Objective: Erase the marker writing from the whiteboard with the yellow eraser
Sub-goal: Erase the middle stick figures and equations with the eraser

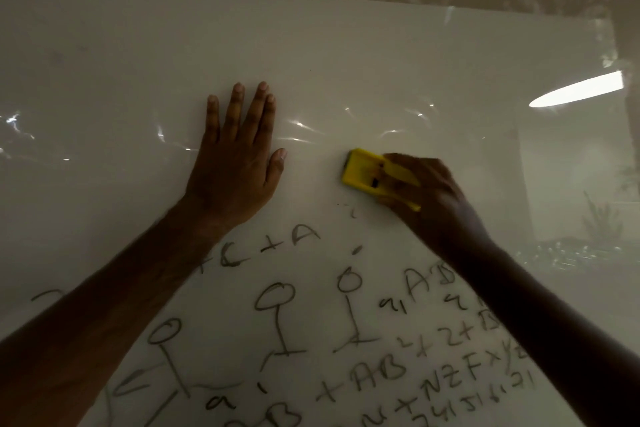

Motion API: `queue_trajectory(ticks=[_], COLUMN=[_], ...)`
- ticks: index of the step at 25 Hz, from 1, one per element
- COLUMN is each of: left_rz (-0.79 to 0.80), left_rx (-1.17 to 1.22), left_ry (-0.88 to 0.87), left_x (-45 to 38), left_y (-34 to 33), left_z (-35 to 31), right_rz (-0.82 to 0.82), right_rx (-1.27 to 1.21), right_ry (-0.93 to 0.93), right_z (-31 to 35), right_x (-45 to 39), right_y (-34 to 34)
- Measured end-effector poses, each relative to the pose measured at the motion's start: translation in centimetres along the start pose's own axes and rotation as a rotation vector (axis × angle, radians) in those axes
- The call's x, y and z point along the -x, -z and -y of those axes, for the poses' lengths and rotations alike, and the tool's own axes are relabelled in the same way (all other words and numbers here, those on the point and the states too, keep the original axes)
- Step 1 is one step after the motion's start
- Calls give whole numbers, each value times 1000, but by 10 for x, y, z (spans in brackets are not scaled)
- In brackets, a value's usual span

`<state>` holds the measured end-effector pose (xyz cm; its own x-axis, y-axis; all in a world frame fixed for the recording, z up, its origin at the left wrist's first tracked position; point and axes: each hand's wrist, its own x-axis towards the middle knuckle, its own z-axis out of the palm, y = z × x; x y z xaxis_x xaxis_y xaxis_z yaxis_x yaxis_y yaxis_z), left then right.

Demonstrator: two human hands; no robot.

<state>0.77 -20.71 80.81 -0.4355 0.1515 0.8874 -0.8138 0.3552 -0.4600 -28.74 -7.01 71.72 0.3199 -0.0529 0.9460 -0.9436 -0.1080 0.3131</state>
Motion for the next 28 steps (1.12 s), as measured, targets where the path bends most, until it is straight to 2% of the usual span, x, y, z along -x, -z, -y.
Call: queue_trajectory(ticks=[3,5,9,14,16,19,23,25,28], left_rz=[1,-1,7,0,0,0,6,4,-1], left_rx=[4,9,14,10,5,11,28,29,16], left_ry=[-7,-14,-23,-21,-17,-20,-21,-22,-18], left_x=[0,-1,0,0,0,0,1,1,1], left_y=[-1,-1,-2,-1,-1,-1,1,1,-1], left_z=[0,1,3,1,2,2,2,2,2], right_rz=[66,116,143,-15,-30,41,207,233,135], right_rx=[-10,9,76,27,1,4,57,103,110], right_ry=[128,175,86,-89,-61,85,207,188,54], right_z=[37,38,9,6,28,52,31,8,-7], right_x=[25,57,83,13,-1,32,82,79,49], right_y=[-11,-4,16,5,-7,-15,12,23,22])
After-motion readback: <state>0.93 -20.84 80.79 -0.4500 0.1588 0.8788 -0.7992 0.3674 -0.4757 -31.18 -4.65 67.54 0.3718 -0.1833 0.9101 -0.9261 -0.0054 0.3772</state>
